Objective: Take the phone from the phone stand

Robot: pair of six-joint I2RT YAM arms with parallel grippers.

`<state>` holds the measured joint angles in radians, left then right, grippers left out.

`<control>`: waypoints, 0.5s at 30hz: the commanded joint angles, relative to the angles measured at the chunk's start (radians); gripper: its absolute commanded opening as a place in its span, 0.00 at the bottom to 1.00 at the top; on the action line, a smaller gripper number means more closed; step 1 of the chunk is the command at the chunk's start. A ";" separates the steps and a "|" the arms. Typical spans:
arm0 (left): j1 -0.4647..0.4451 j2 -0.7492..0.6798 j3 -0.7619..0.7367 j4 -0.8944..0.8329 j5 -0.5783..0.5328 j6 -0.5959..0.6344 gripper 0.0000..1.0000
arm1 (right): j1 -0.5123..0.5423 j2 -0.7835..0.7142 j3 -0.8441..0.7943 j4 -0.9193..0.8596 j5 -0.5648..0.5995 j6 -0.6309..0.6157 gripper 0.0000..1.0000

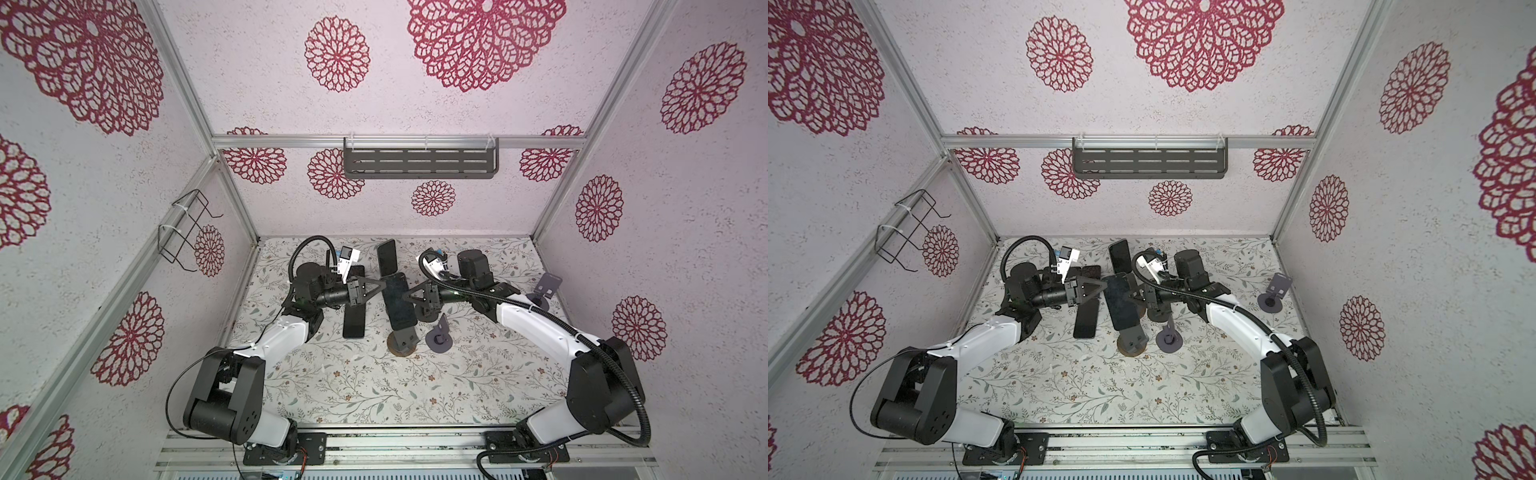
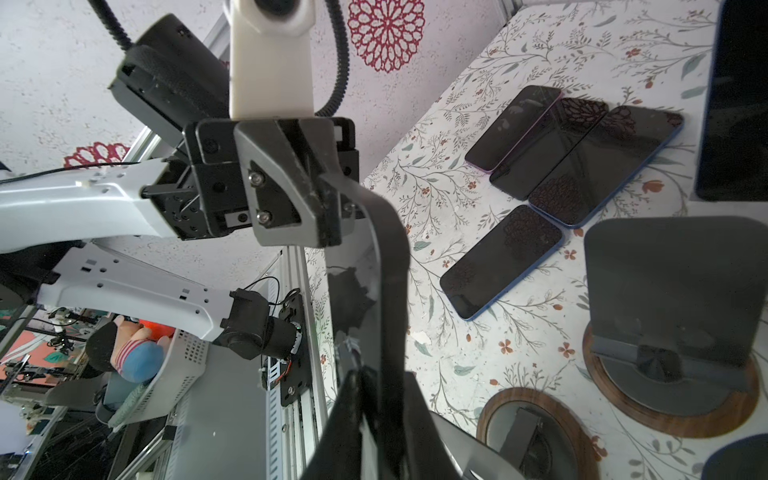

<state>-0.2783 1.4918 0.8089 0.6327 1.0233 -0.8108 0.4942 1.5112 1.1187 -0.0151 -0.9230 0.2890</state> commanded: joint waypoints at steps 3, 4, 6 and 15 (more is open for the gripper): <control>-0.016 0.035 0.037 0.148 0.009 -0.059 0.05 | 0.013 -0.031 0.023 0.081 -0.005 0.049 0.04; -0.016 0.040 0.037 0.167 0.009 -0.071 0.07 | 0.012 -0.035 0.022 0.085 -0.006 0.055 0.03; -0.016 0.052 0.036 0.208 0.009 -0.096 0.13 | 0.012 -0.039 0.026 0.089 -0.005 0.065 0.00; -0.010 0.116 -0.004 0.526 0.017 -0.315 0.48 | 0.004 -0.075 0.049 0.117 0.000 0.102 0.00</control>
<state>-0.2844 1.5898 0.8162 0.9714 1.0245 -1.0203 0.5060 1.5009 1.1194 0.0399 -0.9203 0.3630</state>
